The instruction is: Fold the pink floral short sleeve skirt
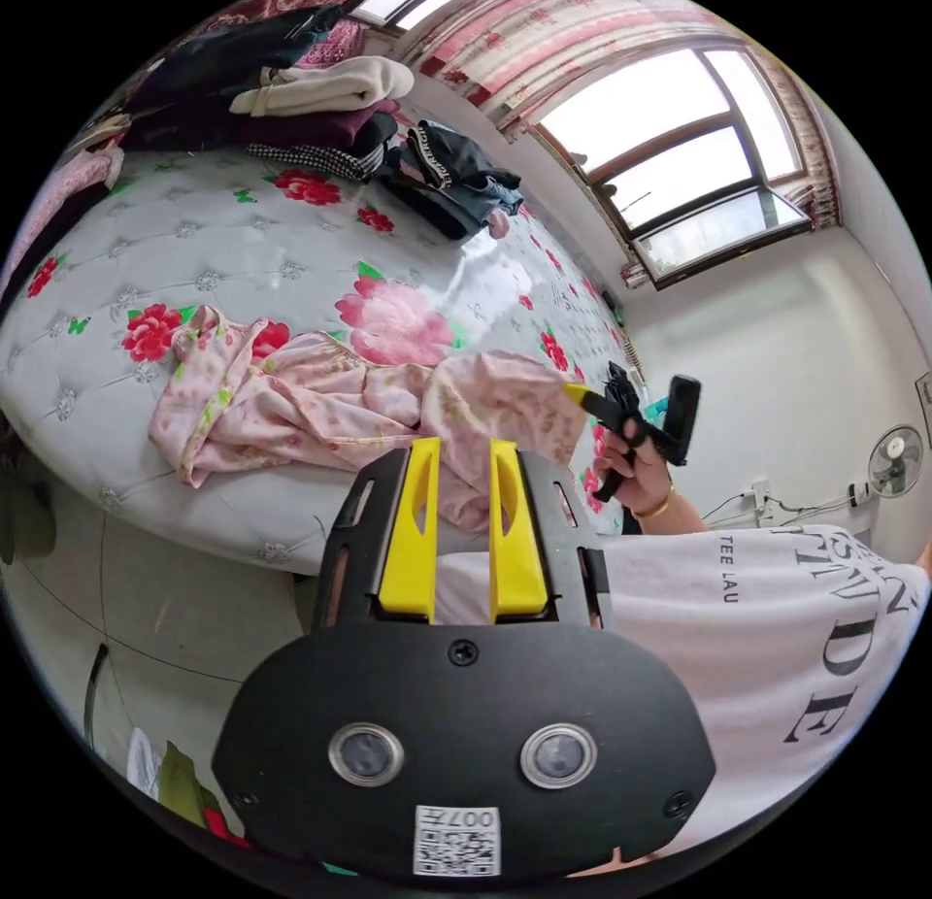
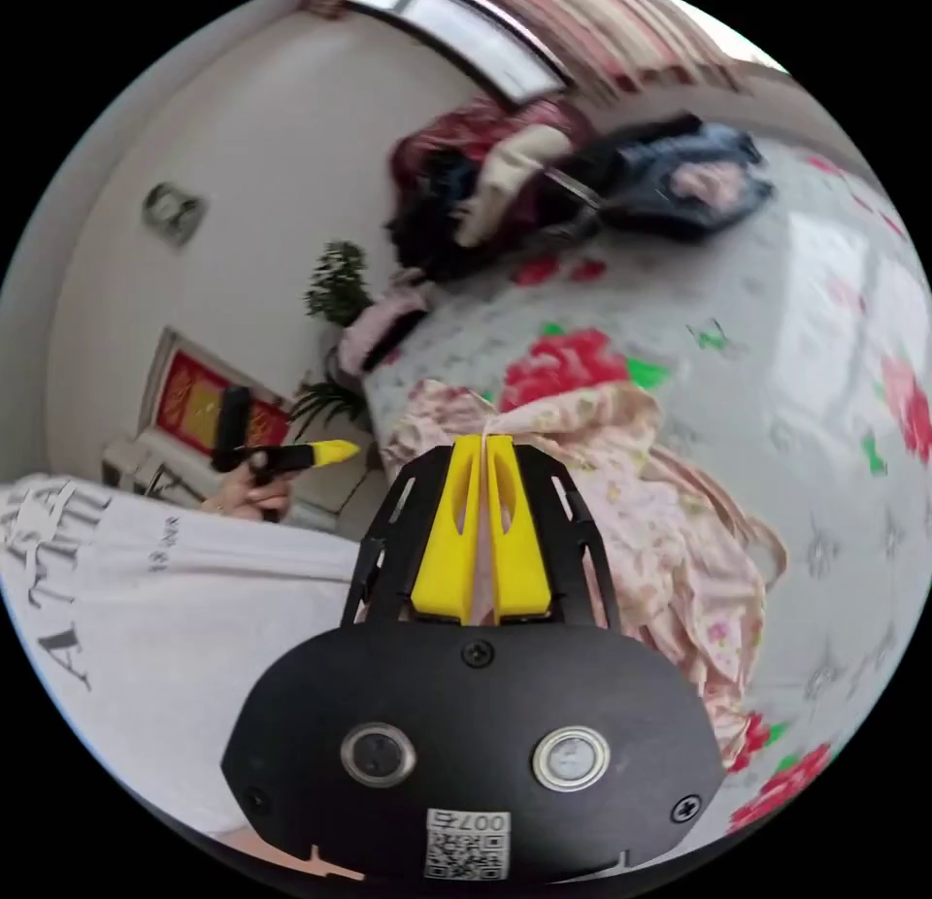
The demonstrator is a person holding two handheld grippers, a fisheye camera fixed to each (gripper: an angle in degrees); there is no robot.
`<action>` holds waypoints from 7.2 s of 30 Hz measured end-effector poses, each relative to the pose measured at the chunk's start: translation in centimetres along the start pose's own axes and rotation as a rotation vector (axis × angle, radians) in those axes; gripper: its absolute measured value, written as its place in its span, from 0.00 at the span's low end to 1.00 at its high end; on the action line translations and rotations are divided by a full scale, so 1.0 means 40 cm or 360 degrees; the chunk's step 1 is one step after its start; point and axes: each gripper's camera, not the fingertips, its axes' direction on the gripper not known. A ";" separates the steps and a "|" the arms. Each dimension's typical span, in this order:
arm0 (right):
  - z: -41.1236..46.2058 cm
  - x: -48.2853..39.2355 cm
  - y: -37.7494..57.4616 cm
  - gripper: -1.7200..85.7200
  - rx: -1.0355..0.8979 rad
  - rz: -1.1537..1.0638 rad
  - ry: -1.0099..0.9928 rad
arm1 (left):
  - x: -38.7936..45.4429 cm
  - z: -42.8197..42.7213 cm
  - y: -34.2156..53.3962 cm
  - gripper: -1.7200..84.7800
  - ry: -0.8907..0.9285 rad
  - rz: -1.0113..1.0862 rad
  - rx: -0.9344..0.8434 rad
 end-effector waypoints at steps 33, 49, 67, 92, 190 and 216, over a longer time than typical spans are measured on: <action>-0.146 -0.150 0.154 0.02 -0.0149 -0.0194 -0.0018 | 0.055 0.186 0.017 0.21 0.0135 0.0495 -0.0390; -0.037 -0.037 0.106 0.07 -0.0072 0.0007 0.0228 | 0.092 0.133 0.039 0.01 0.0548 0.0601 -0.0284; 0.407 0.322 0.051 0.03 -0.0681 0.0419 0.0823 | 0.029 -0.144 0.058 0.01 0.0439 0.0176 0.0525; 0.217 -0.281 -0.026 0.12 0.0254 -0.0513 0.0422 | 0.799 0.295 0.200 0.02 0.0247 0.1566 0.0133; -0.321 -0.869 0.483 0.02 0.1432 -0.0292 0.1923 | 0.602 -0.062 -0.145 0.01 0.0596 0.1784 0.0893; 0.009 -0.231 0.658 0.02 0.0480 0.1205 0.1176 | 0.173 1.024 -0.046 0.14 0.0089 0.1293 -0.0792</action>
